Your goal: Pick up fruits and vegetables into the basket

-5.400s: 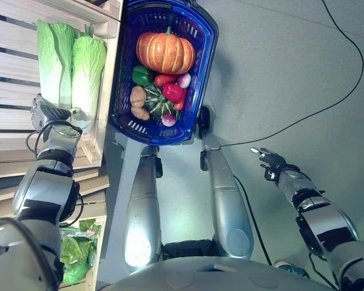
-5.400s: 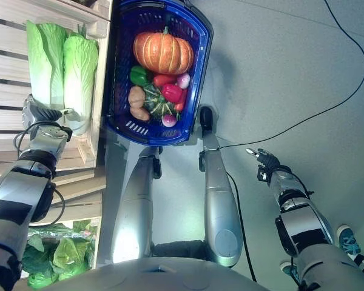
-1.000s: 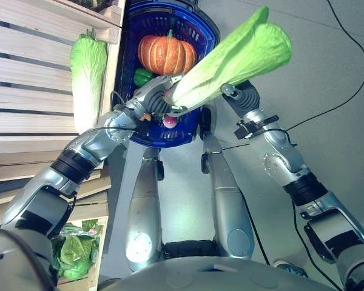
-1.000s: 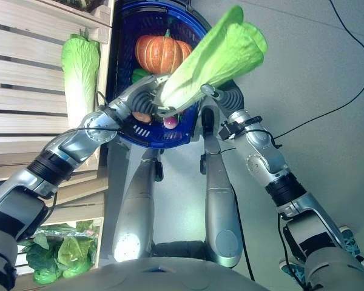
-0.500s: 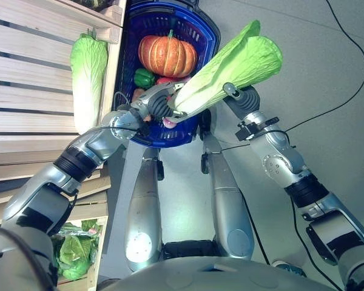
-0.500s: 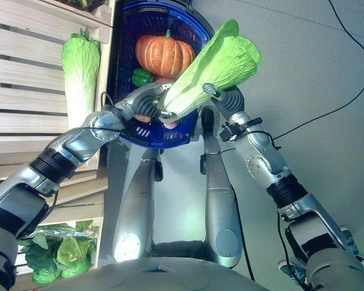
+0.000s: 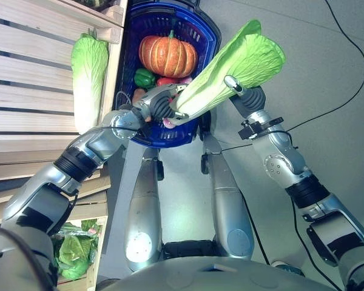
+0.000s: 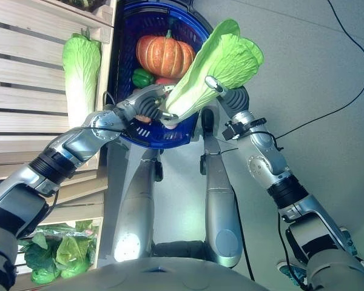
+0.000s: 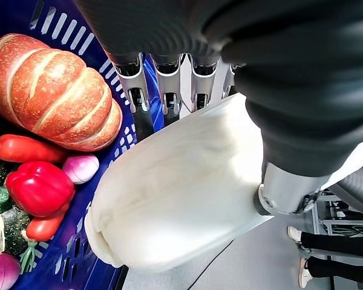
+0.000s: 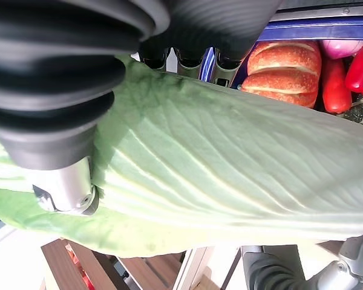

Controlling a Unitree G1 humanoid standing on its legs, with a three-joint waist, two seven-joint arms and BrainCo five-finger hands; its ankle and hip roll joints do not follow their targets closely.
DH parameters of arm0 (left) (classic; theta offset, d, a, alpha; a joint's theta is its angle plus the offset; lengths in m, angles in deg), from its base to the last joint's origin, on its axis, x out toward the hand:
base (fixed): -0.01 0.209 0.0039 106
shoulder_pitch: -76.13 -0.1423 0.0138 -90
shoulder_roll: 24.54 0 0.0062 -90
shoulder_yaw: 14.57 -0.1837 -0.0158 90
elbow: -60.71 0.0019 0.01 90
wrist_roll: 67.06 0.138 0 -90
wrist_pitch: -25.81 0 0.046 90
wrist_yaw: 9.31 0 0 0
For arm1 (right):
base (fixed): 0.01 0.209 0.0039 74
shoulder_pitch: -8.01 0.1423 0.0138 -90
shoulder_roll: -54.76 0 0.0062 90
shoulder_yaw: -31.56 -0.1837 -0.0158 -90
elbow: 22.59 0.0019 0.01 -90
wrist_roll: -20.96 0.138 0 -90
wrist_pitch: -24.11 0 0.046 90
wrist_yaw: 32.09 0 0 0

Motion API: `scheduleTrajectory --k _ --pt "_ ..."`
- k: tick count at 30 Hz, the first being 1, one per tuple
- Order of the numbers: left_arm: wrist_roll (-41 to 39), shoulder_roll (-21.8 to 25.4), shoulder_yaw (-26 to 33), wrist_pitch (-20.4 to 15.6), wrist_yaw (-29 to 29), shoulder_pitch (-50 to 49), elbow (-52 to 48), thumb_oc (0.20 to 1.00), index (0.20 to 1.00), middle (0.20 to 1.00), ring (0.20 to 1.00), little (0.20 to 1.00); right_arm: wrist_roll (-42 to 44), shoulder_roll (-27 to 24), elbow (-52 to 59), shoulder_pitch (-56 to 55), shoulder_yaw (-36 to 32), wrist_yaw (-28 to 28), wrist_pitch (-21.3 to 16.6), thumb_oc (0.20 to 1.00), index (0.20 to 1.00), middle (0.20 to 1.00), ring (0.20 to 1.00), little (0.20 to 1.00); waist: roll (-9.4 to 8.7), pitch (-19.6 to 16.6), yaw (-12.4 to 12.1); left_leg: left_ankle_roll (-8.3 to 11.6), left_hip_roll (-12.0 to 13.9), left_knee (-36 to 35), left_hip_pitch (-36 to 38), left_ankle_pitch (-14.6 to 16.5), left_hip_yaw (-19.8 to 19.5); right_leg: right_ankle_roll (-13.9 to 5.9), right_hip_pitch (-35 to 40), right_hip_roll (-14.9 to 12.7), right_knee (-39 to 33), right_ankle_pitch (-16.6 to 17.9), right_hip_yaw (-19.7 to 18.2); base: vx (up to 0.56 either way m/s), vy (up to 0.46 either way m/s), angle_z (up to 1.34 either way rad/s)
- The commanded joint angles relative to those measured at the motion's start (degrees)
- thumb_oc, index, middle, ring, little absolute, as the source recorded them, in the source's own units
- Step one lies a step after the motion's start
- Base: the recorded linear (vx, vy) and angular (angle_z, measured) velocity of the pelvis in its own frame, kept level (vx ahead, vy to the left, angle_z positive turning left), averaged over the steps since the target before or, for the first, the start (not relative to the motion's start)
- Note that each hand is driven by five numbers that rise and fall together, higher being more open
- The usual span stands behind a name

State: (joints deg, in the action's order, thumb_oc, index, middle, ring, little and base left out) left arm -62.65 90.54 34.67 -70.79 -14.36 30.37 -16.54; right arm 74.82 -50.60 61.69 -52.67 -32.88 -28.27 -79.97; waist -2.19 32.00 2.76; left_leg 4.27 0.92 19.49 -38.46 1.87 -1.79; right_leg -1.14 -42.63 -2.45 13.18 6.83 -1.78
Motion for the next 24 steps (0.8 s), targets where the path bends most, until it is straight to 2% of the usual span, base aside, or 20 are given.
scheduleTrajectory --k 1,2,4,7,9,13,19,24 --pt "-3.6 -1.3 -0.4 -1.1 2.7 -3.9 -2.4 1.0 1.0 1.0 1.0 1.0 -0.9 2.2 9.6 2.5 0.9 4.4 -5.6 0.2 0.2 0.2 0.2 0.2 0.42 -2.2 -0.2 -1.75 -2.7 -8.6 0.8 -4.7 2.1 -4.16 3.9 2.3 1.7 -5.3 5.0 0.0 0.0 0.0" --pt "-4.7 -1.5 -0.2 -1.3 3.2 -4.1 -2.4 1.0 1.0 1.0 1.0 1.0 -1.1 2.3 9.6 2.3 1.0 4.3 -5.7 0.2 0.2 0.2 0.2 0.2 0.38 -2.2 -0.2 -1.75 -2.6 -8.6 1.1 -4.5 2.1 -4.18 4.1 2.3 1.8 -5.5 5.0 0.0 0.0 0.0" --pt "-9.0 -2.7 2.0 -4.4 9.3 -6.1 -2.3 1.0 1.0 1.0 1.0 1.0 -1.4 2.3 9.2 1.8 1.1 4.4 -6.7 0.2 0.2 0.2 0.2 0.2 0.38 -2.2 -0.4 -1.79 -2.7 -8.7 1.1 -4.5 1.9 -4.18 4.2 2.3 1.8 -5.5 5.1 0.0 0.0 0.0" --pt "-13.4 -4.5 5.0 -8.3 14.6 -8.2 -1.1 1.0 1.0 1.0 1.0 1.0 -2.1 3.0 8.8 1.4 0.6 4.3 -7.1 0.2 0.2 0.2 0.2 0.2 0.37 -2.2 -0.6 -1.83 -2.9 -8.8 0.9 -4.8 1.7 -4.12 4.1 2.3 1.7 -5.3 5.2 0.0 0.0 0.0" --pt "-16.7 -6.6 8.8 -12.8 19.3 -10.6 0.2 1.0 1.0 1.0 1.0 1.0 -2.9 3.9 8.4 0.7 -0.1 4.5 -6.9 0.2 0.2 0.2 0.2 0.2 0.37 -2.2 -0.9 -1.93 -3.0 -8.8 1.2 -4.6 1.4 -4.04 4.3 2.4 1.9 -5.7 5.2 0.0 -0.007 0.02" --pt "-20.4 -10.7 17.2 -18.8 25.5 -13.5 1.1 1.0 1.0 1.0 1.0 1.0 -5.6 5.9 8.0 0.2 -2.1 4.1 -5.5 0.2 0.2 0.2 0.2 0.2 0.51 -2.2 -1.3 -1.88 -3.4 -8.6 1.2 -4.7 0.8 -3.67 4.3 2.6 2.4 -6.2 5.3 0.0 0.0 0.0" --pt "-26.8 -13.3 28.0 -20.6 30.0 -13.9 1.2 1.0 1.0 1.0 1.0 1.0 -9.5 7.2 8.2 -0.4 -5.7 3.0 -2.0 0.2 0.2 0.2 0.2 0.2 0.93 -2.2 -1.3 -1.59 -3.6 -8.0 1.4 -4.7 0.5 -2.86 4.7 2.8 3.3 -7.2 5.2 0.0 0.0 0.0" --pt "-26.7 -13.9 32.9 -20.7 34.7 -13.5 2.9 1.0 1.0 1.0 1.0 1.0 -13.4 7.0 8.5 -0.5 -7.9 1.1 -0.9 0.2 0.2 0.2 0.2 0.2 1.31 -2.2 -0.9 -1.43 -3.6 -7.4 1.1 -4.7 0.6 -2.24 4.6 2.9 3.9 -7.9 5.1 0.0 0.032 0.0"
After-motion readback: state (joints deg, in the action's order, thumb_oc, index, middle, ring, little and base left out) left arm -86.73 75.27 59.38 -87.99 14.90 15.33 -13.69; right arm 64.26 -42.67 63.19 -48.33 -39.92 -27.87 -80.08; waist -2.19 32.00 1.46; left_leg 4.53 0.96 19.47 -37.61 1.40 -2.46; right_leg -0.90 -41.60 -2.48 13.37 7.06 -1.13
